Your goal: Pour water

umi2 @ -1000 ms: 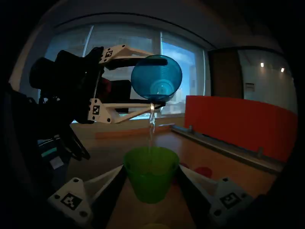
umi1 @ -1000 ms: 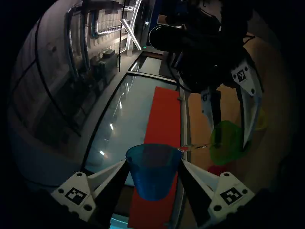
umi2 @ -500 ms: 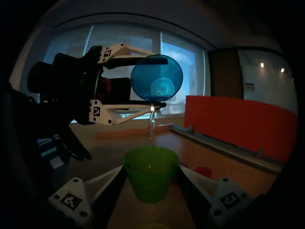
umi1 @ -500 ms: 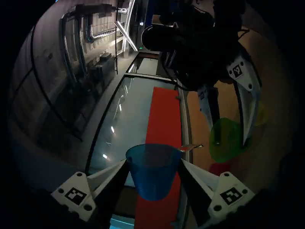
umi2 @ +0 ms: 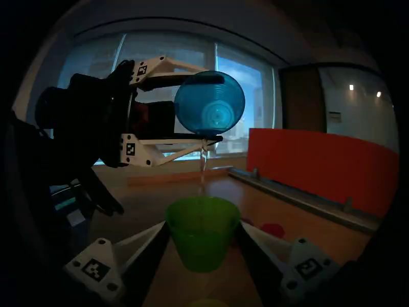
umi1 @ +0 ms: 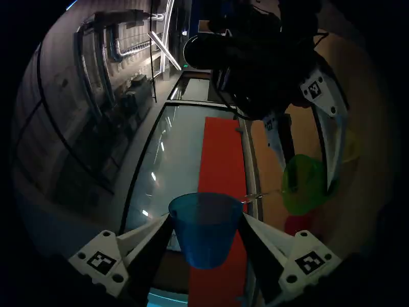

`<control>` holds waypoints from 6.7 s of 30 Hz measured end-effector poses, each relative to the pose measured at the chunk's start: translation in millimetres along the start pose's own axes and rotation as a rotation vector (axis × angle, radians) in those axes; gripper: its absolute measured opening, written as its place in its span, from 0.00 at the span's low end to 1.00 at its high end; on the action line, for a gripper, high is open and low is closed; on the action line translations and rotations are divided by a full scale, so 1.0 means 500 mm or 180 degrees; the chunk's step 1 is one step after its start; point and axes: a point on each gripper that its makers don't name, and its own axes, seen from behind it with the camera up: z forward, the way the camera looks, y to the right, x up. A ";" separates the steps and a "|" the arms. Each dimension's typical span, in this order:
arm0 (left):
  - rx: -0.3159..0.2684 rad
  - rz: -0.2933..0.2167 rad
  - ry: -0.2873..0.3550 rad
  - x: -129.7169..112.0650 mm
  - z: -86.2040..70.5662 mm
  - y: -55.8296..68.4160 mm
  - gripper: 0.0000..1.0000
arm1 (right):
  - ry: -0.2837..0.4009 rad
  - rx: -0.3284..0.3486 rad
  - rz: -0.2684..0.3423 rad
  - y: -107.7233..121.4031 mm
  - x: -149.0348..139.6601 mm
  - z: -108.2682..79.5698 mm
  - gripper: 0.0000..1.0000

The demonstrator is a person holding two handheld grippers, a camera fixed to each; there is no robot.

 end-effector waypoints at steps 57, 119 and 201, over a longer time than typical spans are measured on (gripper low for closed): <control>0.0006 -0.0309 0.0061 0.013 0.004 0.001 0.85 | 0.0063 -0.0051 0.0006 0.015 0.006 -0.007 0.89; 0.0003 -0.4497 -0.0174 -0.153 0.015 0.036 0.85 | 0.0072 -0.0236 0.0023 0.050 0.030 -0.023 0.89; -0.1203 -0.4091 -0.0951 -0.176 -0.006 0.399 0.87 | -0.0586 -0.1177 0.0173 0.293 -0.108 -0.195 0.90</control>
